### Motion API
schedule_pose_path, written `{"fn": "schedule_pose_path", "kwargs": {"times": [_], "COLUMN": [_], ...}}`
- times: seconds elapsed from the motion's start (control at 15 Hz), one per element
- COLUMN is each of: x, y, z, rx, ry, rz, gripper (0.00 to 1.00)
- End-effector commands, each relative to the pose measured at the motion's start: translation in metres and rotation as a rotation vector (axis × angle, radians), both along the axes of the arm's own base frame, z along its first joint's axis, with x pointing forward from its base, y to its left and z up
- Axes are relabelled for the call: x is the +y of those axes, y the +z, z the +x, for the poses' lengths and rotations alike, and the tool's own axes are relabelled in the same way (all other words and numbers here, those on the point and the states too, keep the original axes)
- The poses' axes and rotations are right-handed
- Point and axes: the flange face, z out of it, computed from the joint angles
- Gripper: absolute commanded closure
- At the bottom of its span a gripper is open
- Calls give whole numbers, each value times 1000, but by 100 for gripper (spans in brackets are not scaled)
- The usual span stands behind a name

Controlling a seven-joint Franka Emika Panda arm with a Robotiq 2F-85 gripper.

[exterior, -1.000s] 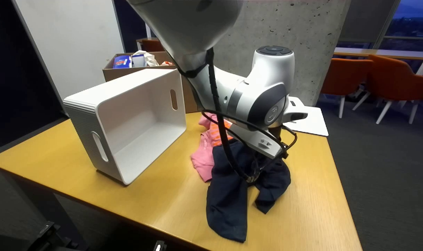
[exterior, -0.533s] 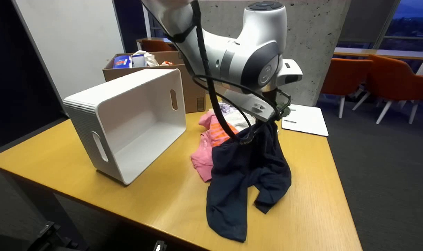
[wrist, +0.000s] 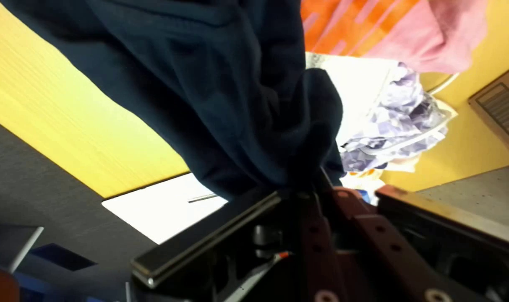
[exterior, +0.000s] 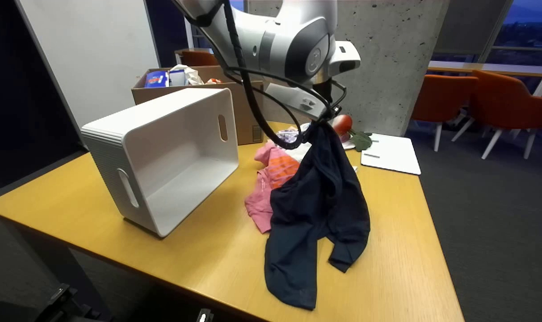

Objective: Put the shirt on the basket

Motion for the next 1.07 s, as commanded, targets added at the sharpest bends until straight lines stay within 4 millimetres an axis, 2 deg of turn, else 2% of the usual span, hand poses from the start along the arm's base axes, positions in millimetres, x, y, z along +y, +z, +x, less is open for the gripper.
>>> {"fn": "schedule_pose_path", "kwargs": {"times": [0.0, 0.47, 0.6, 0.8, 1.0], "x": [19, 63, 85, 117, 138], "y": [24, 31, 35, 55, 92], "z": [16, 28, 27, 22, 11], "rx": [-34, -29, -10, 14, 41], "ry": [18, 57, 75, 102, 126], "rz": [13, 98, 175, 297, 407], "gripper": [99, 99, 99, 99, 99]}}
